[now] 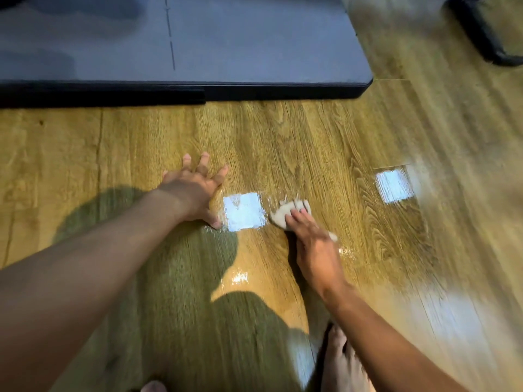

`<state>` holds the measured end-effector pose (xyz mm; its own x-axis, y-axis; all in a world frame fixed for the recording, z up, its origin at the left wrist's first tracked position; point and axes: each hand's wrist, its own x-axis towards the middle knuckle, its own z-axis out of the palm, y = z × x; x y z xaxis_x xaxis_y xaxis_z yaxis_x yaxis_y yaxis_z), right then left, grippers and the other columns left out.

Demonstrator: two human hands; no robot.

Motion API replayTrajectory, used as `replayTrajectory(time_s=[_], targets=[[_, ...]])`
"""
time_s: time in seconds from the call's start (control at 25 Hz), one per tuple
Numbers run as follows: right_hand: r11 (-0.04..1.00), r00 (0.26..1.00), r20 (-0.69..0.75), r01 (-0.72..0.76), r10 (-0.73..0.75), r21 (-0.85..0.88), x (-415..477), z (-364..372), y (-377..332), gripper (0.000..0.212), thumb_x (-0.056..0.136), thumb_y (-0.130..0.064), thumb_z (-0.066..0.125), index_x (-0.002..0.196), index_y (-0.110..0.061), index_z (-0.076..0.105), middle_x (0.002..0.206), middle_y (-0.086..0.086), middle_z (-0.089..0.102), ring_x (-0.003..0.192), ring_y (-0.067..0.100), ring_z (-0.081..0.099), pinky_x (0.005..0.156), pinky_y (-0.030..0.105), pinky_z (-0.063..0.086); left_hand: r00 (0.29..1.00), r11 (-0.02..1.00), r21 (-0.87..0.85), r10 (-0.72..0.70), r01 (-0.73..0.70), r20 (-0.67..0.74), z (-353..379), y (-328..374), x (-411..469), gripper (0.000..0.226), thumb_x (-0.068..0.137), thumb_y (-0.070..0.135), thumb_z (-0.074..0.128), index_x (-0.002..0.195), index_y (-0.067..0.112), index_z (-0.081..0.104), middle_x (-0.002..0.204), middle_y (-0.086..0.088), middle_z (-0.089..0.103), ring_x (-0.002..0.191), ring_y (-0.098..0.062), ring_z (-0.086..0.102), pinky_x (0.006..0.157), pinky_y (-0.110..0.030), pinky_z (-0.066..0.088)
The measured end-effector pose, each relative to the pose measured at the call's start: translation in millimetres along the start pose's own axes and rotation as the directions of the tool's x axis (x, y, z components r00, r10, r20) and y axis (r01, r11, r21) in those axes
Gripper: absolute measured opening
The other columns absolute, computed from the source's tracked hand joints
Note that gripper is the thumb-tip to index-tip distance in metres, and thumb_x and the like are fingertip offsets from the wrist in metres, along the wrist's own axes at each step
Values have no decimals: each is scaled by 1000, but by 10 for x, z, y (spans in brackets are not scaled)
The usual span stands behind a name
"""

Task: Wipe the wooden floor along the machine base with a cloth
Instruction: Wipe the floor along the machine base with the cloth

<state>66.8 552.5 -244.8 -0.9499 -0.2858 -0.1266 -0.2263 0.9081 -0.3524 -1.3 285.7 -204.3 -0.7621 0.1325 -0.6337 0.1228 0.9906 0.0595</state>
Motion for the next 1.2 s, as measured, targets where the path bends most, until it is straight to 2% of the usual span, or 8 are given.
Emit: replayTrajectory(time_s=[0.16,0.32,0.56,0.8,0.96,1.04,1.12,1.2], targets=[[995,993,62,95,-97,24,-231,21,-14,59,80,14,58,133,-13,54,144,0,44,136,17,36,109,38,37,1000,1000,7,5,-5,-7,50,0,39,122,69,63,69,147,33,-20,152,-12,-30,141,-43,-14,108,-62,21],[998,997,48,62,-61,-14,824,-114,-243,55,92,12,39,140,-15,44,151,-1,33,141,11,25,116,33,20,1000,1000,-16,4,-4,-21,68,-7,88,125,66,62,72,147,34,-19,152,-12,-30,141,-43,-13,108,-61,21],[996,995,79,73,-68,-60,229,18,-245,74,80,21,39,143,-19,37,153,-4,25,142,13,21,109,40,38,1000,1000,-6,2,-2,-27,81,-5,85,125,67,60,72,147,31,-20,150,-15,-30,140,-46,-14,110,-63,19],[996,997,12,73,-73,-53,1732,-146,-421,57,92,15,37,140,-15,43,151,0,33,140,15,30,112,38,32,1000,1000,14,6,-6,-12,14,15,71,123,70,61,70,147,30,-21,151,-17,-29,140,-46,-13,110,-62,19],[992,993,-10,121,-121,-18,1120,47,-390,55,92,6,46,141,-17,40,151,-1,32,141,14,28,118,33,18,1000,1000,-14,-5,5,22,10,18,49,122,72,59,70,147,31,-23,149,-15,-33,139,-44,-18,111,-62,16],[971,970,30,240,-240,1,988,20,-281,47,92,-1,44,138,-13,46,147,2,39,138,16,33,114,40,29,999,1000,-8,-4,5,31,9,40,68,122,72,58,70,147,30,-23,149,-17,-32,138,-46,-19,110,-64,16],[958,958,27,286,-286,-18,1461,-48,-253,42,95,-6,37,134,-10,50,144,6,44,135,21,39,109,43,36,999,1000,0,-3,3,50,6,41,78,123,72,58,70,147,28,-22,149,-18,-32,138,-47,-18,109,-66,17],[971,974,16,228,-228,-74,2118,-140,-297,44,95,2,39,135,-11,50,145,6,42,136,23,38,115,43,26,999,1000,-12,8,-7,45,10,43,92,123,72,58,71,148,28,-21,149,-19,-31,138,-48,-18,108,-66,17]])
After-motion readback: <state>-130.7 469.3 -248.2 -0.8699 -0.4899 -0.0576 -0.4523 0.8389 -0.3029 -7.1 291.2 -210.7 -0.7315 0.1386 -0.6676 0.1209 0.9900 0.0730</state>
